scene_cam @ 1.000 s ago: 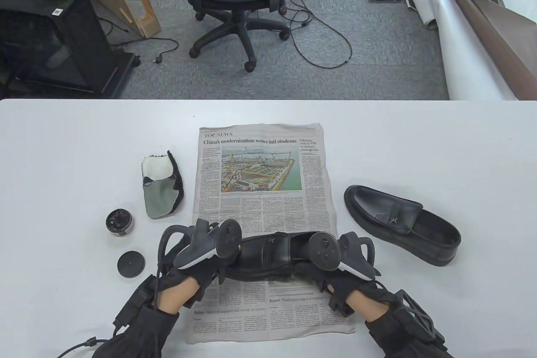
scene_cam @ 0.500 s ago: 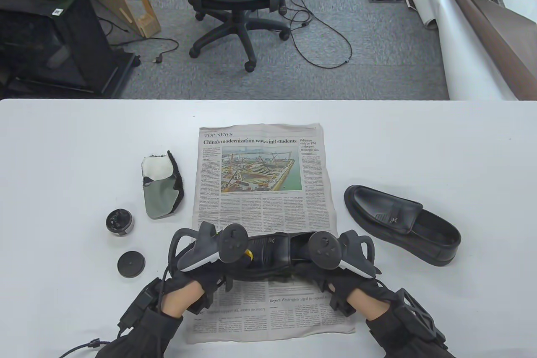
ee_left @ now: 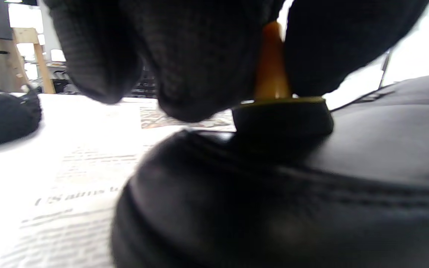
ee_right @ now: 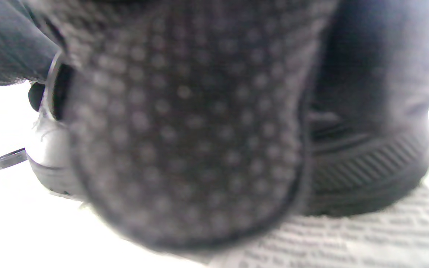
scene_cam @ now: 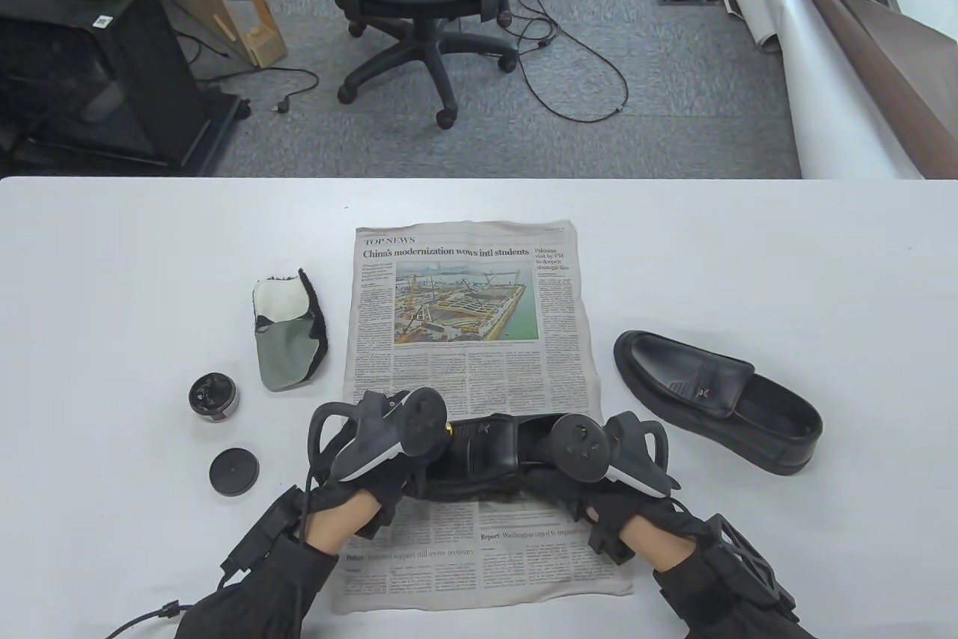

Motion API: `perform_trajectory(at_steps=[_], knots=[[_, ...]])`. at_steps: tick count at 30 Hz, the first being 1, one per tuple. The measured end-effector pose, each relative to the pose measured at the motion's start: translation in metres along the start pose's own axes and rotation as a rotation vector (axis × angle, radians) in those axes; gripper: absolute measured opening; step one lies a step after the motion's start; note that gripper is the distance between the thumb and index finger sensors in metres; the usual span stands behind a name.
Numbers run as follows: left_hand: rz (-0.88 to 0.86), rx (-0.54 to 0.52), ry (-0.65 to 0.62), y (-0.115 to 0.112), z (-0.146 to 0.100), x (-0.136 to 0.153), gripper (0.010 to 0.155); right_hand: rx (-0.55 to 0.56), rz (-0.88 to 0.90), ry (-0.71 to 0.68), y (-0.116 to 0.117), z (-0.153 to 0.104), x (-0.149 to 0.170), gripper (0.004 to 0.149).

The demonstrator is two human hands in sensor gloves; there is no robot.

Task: Dip and apply built-in sponge shoe polish on shoes

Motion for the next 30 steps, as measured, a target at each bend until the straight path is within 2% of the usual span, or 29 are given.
perform_trajectory(at_steps=[8, 14, 20, 25, 30], knots=[[0.055, 0.070, 0.055, 0.007, -0.010, 0.016, 0.052, 0.002, -0.003, 0.012, 0.000, 0.000, 0.000, 0.045], [0.094, 0.157, -0.029, 0.010, -0.021, 0.011, 0.051, -0.002, -0.006, 0.017, 0.000, 0.000, 0.000, 0.045], [0.009, 0.248, -0.139, 0.005, -0.028, -0.007, 0.051, -0.004, -0.005, 0.014, 0.000, 0.000, 0.000, 0.044], [0.004, 0.191, -0.155, 0.006, -0.027, -0.018, 0.051, -0.011, 0.000, 0.001, 0.000, 0.001, 0.000, 0.044], [0.047, 0.027, -0.104, 0.005, -0.017, -0.019, 0.051, -0.025, 0.012, -0.006, 0.001, 0.001, 0.000, 0.043]])
Point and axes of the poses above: the tracker on the back of each hand, its own x axis roughly to the little-finger side, its own z axis roughly from the wrist to the fingertips, y = z × x, the point moved 2 cm from there along z, roughly from the wrist to the fingertips, and after that the axes turned 9 degrees about x, right-handed, at the moved point
